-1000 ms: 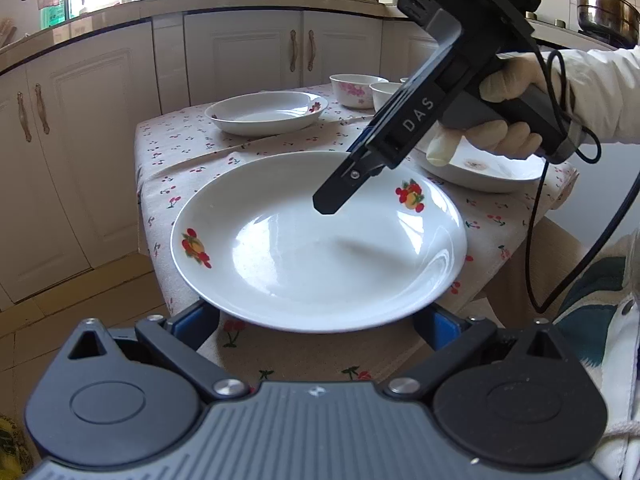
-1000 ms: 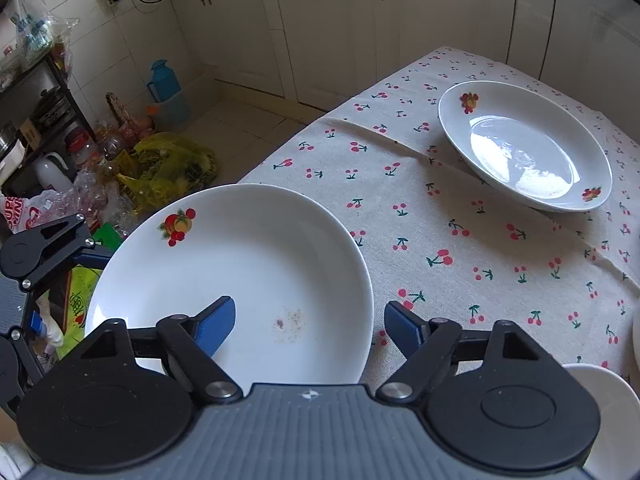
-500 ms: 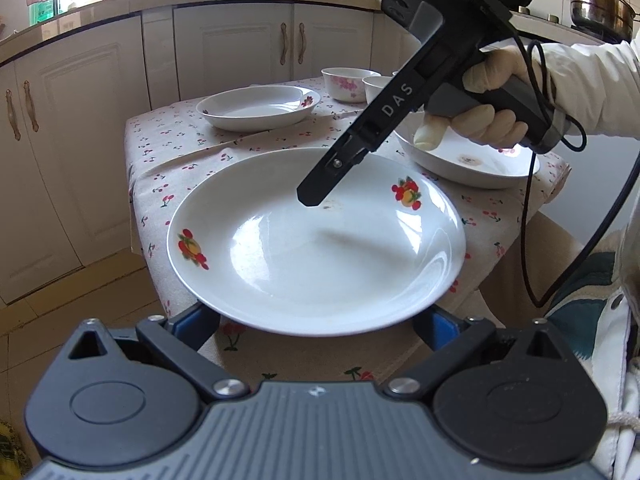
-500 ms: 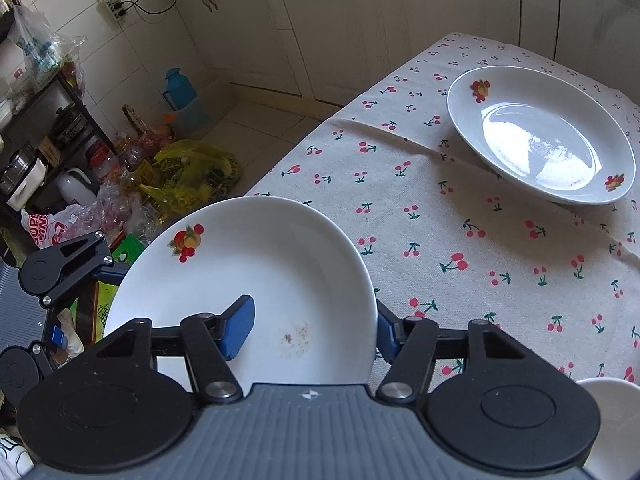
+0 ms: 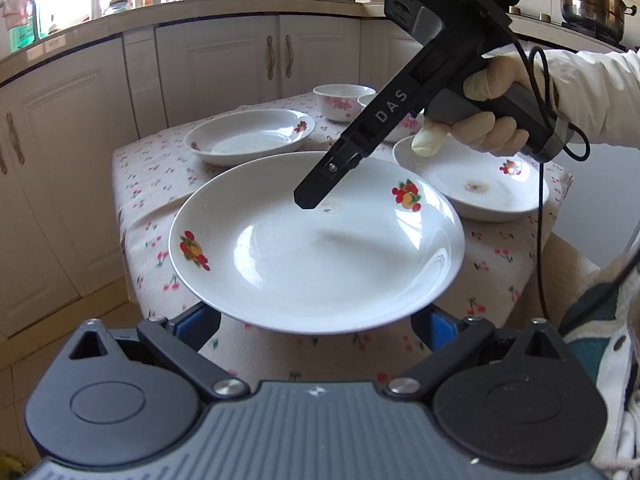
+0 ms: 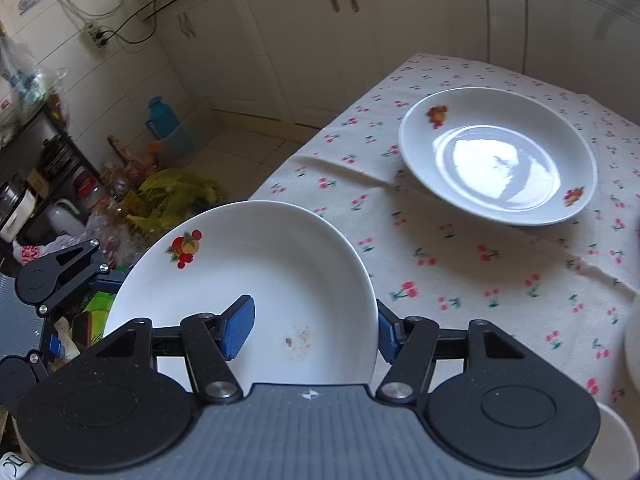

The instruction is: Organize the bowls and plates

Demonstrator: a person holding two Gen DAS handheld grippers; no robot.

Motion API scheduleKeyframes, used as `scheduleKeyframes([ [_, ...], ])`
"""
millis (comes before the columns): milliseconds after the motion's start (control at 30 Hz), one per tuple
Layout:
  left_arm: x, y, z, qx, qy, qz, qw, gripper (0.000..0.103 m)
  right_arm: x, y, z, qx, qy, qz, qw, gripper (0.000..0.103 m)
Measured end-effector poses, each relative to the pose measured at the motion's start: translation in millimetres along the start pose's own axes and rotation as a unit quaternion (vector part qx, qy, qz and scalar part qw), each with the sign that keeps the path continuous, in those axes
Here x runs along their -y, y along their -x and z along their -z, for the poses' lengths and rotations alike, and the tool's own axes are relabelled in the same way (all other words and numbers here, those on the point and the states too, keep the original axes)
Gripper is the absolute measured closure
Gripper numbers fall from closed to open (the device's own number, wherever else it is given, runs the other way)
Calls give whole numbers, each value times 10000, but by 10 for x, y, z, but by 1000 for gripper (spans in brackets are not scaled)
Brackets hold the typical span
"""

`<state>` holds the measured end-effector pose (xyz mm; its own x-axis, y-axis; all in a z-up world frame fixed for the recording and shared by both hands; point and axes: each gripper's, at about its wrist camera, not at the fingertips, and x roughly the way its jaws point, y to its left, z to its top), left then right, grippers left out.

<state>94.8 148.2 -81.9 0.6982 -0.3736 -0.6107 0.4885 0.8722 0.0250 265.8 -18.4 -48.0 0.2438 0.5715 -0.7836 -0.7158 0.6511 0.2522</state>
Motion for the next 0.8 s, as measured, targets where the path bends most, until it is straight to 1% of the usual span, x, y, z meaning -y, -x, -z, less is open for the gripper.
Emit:
scheduleKeyframes([
  [200, -39, -225, -87, -8, -166, 157, 9997, 2, 202, 5, -53, 97, -259, 194, 9994, 35],
  [367, -90, -359, -90, -125, -113, 273, 9995, 2, 260, -14, -57, 153, -375, 305, 9987, 35],
  [533, -118, -401, -109, -149, -143, 290, 9994, 3, 292, -48, -72, 125, -416, 399, 9983, 35],
  [800, -143, -423, -148, -84, -204, 251, 9994, 3, 389, -104, -71, 77, -662, 522, 9964, 35],
])
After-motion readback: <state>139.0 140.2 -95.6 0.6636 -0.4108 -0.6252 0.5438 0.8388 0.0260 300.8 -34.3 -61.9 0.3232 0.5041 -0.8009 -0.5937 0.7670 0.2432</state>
